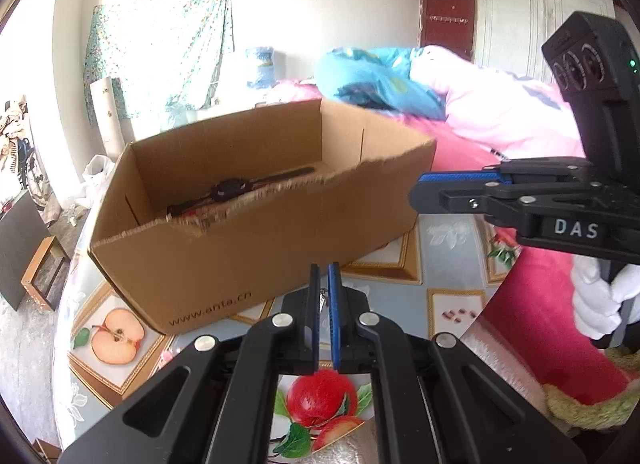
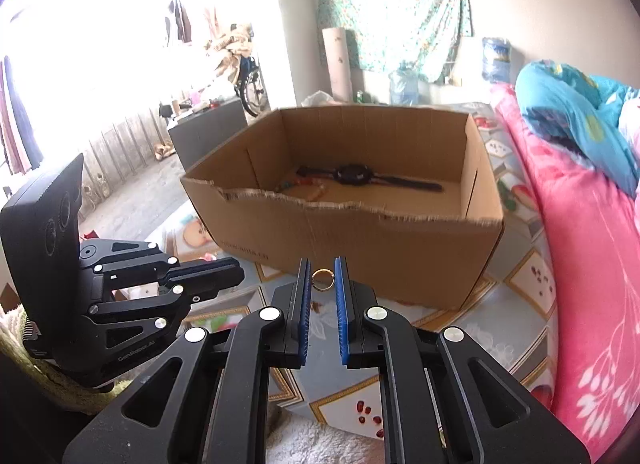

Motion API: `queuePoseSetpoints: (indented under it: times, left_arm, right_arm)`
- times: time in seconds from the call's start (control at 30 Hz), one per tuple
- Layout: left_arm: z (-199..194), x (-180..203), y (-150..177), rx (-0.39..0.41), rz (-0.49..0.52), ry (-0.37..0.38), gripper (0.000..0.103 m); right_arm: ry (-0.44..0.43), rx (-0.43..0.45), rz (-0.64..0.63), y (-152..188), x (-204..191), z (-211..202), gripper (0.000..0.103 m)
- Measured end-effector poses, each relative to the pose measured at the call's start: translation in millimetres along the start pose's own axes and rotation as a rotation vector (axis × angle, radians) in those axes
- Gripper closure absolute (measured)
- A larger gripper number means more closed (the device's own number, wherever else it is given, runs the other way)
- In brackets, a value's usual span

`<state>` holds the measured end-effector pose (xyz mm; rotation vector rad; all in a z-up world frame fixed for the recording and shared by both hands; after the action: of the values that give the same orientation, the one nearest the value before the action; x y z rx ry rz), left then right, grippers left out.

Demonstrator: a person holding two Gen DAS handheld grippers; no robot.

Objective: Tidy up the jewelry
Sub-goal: 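Lift the gold ring and spring toward the box with both grippers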

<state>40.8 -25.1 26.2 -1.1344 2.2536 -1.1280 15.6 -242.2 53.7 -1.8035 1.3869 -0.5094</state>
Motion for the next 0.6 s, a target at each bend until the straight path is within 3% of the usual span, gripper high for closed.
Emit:
queuePoseSetpoints:
  times: [0.13, 0.27, 0.4, 0.6]
  left_arm:
    - [-25, -5, -32, 0.075, 0.009, 0.028, 0.1]
    - [-27, -15, -67, 0.101, 0.026, 0.045, 0.1]
    - [6, -27, -100, 0.006, 0.011, 0.086, 0.1]
    - [91, -52, -115, -0.29, -0.105, 0.185, 0.1]
  right_arm:
    - [-0.025, 0.061, -0.03, -33, 5, -18, 0.093]
    - [-0.025, 0.03, -0.048, -70, 22, -11, 0.093]
    - [-0.05, -0.106, -0.054, -101, 39, 31, 0.093]
    - [-0.029, -0.316, -0.112, -115, 55, 93, 0.093]
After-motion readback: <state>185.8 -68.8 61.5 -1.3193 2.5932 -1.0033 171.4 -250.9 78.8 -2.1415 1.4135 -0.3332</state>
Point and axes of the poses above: each gripper's, at about its wrist camera, not at the fingertips, and z roughly the way its jaws point, x to its right, y to its underside, the point moved 2 cm from there along z, roughly the way its jaws point, and after that the axes turned 2 degrees about -x, right-handed, at the moved point
